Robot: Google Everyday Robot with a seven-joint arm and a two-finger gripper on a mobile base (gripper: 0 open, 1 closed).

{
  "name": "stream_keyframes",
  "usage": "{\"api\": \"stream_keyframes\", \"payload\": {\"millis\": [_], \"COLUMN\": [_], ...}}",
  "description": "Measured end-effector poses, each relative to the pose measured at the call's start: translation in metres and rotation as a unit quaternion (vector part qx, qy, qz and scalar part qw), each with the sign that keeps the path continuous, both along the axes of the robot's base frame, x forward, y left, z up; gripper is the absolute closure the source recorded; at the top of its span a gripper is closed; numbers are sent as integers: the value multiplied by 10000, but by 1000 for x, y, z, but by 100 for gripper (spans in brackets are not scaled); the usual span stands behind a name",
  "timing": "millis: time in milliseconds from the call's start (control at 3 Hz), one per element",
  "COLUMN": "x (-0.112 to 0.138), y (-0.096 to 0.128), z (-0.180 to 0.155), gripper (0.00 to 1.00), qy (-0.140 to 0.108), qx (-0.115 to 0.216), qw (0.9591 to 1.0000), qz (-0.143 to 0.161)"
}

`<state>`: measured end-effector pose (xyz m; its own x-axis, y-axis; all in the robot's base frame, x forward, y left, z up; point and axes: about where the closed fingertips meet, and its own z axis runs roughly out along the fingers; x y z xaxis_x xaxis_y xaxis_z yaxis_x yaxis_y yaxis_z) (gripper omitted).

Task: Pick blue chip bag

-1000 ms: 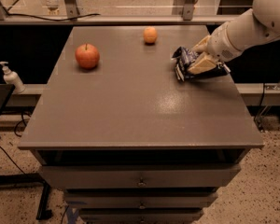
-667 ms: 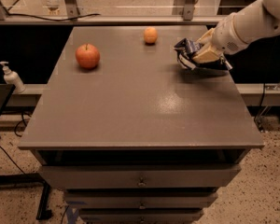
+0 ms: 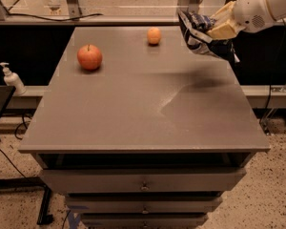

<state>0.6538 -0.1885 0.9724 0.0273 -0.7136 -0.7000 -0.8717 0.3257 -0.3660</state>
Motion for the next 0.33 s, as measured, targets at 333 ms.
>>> {"api": "stream_keyframes", "payload": {"millis": [333], "x": [0], "y": [0], "z": [0], "gripper": [100], "qy": [1], "qx": [0], "qw": [10000], "qz": [1]}}
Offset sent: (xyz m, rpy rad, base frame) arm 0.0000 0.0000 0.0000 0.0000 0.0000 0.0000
